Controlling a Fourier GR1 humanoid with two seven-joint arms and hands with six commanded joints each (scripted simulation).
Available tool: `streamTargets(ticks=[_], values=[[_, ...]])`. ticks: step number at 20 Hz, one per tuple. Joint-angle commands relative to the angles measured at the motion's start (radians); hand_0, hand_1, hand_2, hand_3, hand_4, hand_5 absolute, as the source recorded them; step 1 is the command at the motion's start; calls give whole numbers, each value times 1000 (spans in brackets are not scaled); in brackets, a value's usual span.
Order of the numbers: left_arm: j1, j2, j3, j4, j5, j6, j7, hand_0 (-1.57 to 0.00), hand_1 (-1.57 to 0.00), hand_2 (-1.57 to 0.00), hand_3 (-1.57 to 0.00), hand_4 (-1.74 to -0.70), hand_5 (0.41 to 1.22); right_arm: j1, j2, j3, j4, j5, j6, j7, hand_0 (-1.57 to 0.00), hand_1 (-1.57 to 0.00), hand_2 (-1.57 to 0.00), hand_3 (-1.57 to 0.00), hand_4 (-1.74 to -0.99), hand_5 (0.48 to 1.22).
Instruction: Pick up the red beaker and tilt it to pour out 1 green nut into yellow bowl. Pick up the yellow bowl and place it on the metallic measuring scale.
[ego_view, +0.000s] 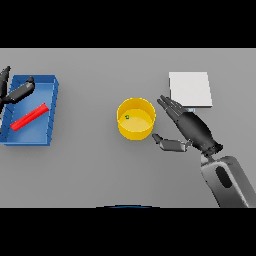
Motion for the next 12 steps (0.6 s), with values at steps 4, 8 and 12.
streamTargets(ticks=[4, 8, 12], values=[[-3, 10, 5, 10, 3, -11, -10, -1, 0, 0, 0, -794, 719, -140, -52, 83, 62, 90, 87, -23, 1, 1, 1, 1, -1270, 664], [-12, -3, -4, 12, -4, -8, -5, 0, 0, 0, 0, -798, 723, -229, -53, 135, 132, 119, 147, -43, 1, 1, 1, 1, -1274, 656], [-17, -3, -7, 19, -8, -12, -7, 1, 1, 1, 1, -796, 717, -311, -55, 188, 215, 144, 209, -83, 1, 1, 1, 1, -1269, 683]])
